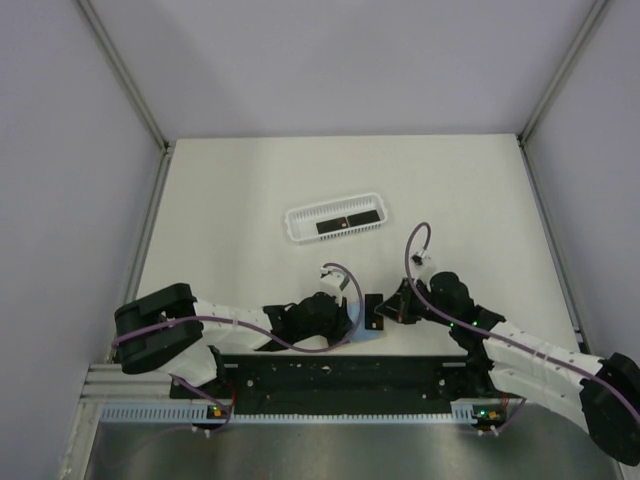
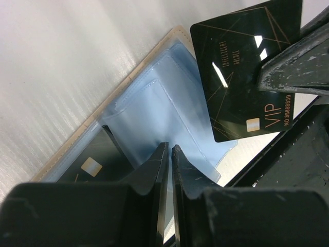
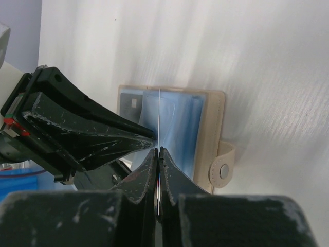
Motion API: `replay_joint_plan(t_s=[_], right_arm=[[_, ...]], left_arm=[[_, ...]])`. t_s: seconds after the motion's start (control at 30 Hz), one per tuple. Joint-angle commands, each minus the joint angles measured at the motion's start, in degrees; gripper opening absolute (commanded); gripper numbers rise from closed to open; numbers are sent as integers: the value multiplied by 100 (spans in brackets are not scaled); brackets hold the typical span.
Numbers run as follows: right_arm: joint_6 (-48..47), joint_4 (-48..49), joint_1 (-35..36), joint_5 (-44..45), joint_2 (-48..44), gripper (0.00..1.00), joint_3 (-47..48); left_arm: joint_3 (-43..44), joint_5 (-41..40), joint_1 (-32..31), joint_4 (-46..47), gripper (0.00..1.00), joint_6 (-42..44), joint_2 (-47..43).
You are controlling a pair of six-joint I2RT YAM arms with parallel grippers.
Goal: Put the credit cards into the card holder
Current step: Insert the credit card into the card holder.
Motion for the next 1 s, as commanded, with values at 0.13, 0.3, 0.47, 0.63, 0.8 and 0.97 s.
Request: replay_joint_plan(t_s=[0.13,0.3,0.47,0.63,0.8,0.97], right_arm=[[155,371,-44,89,527,0,83],[190,327,-44,125,817,0,118],[313,582,-44,11,1168,0,145],[410,845,-35,-104,1485,0,162],[480,933,-44,-121,1792,0,224],[594,1144,-35,-182,2003,0,189]], left_arm=[[-198,-123,-17,-700,13,78,-84],[-163,-149,-17,-692,13,86,-137],[-102,-158,-17,-683,13,95,-154],[-84,-149,-17,-665,13,113,-154],[-84,-132,-17,-648,13,95,-163],[-84,-167,-17,-648,12,104,-242]])
